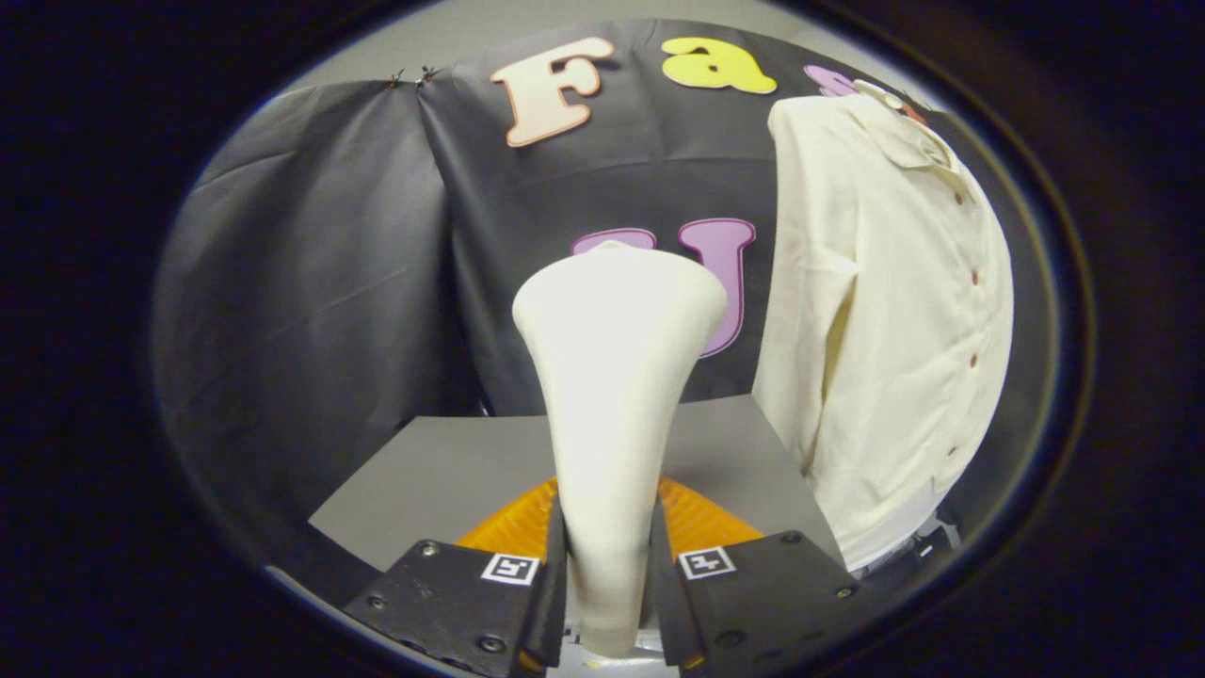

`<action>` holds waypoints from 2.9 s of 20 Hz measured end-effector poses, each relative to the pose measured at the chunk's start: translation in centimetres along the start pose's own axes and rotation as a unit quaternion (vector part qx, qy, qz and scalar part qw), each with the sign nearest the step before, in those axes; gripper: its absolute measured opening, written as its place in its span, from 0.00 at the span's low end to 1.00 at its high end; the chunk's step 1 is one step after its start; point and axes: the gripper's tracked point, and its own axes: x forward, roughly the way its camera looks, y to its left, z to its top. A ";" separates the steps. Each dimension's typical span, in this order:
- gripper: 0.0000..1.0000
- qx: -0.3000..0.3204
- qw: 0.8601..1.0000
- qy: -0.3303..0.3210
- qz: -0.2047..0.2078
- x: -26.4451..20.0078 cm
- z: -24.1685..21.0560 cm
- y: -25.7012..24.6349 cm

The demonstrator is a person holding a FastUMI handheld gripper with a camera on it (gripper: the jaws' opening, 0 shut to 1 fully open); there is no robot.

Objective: Iron the clothes twice with a garment steamer, once on the left side and once on the right side.

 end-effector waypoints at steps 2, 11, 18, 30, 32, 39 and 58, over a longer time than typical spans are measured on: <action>0.40 -0.001 1.000 -0.009 -0.005 -1.7 0.1 -0.7; 0.40 -0.026 0.998 -0.046 -0.042 -10.5 0.3 -7.4; 0.40 -0.010 0.992 -0.097 -0.077 -13.8 4.9 -13.4; 0.40 -0.021 0.989 -0.121 -0.085 -7.0 11.1 -22.3; 0.40 -0.021 0.988 -0.122 -0.090 -5.4 12.1 -23.8; 0.40 0.014 0.993 -0.096 -0.066 -1.5 10.9 -25.1; 0.41 0.004 0.998 0.038 -0.041 0.7 -6.1 -25.8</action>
